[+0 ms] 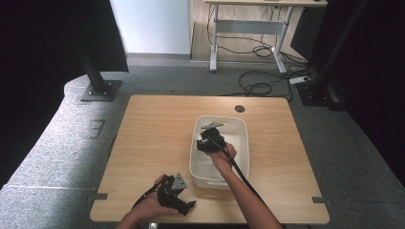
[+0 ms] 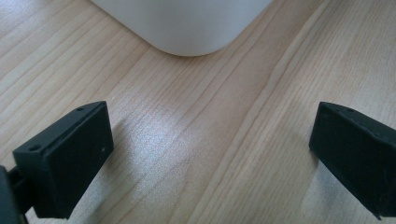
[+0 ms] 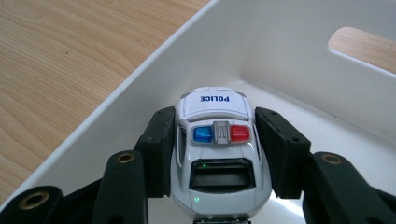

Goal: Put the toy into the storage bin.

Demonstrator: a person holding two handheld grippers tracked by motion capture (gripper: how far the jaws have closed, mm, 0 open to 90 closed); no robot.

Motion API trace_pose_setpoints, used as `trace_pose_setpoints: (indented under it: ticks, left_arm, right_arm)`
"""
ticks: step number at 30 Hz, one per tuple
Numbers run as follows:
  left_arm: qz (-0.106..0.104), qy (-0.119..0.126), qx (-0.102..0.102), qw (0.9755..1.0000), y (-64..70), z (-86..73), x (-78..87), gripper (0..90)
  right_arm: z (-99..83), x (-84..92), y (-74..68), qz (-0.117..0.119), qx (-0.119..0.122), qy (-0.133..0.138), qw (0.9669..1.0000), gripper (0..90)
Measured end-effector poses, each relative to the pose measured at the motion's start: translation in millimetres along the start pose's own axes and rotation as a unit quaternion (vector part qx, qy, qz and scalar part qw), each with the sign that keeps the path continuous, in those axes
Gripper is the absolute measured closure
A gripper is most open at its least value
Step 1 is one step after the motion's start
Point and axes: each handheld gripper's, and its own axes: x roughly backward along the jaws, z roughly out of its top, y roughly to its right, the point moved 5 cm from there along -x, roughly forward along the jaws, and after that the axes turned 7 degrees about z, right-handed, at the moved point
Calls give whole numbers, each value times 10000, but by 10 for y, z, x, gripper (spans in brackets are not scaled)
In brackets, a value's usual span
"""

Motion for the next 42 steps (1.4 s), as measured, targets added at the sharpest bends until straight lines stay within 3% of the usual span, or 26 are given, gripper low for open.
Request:
trace_pose_setpoints:
  ticks: [23, 42]
  left_arm:
    - [1, 7, 1, 10000, 3, 1, -2, 1]
    - [4, 8, 4, 10000, 5, 2, -3, 1]
  right_arm:
    - [-87, -66, 2, 88, 29, -304, 9995, 500]
    - [-105, -66, -30, 263, -4, -320, 9991, 500]
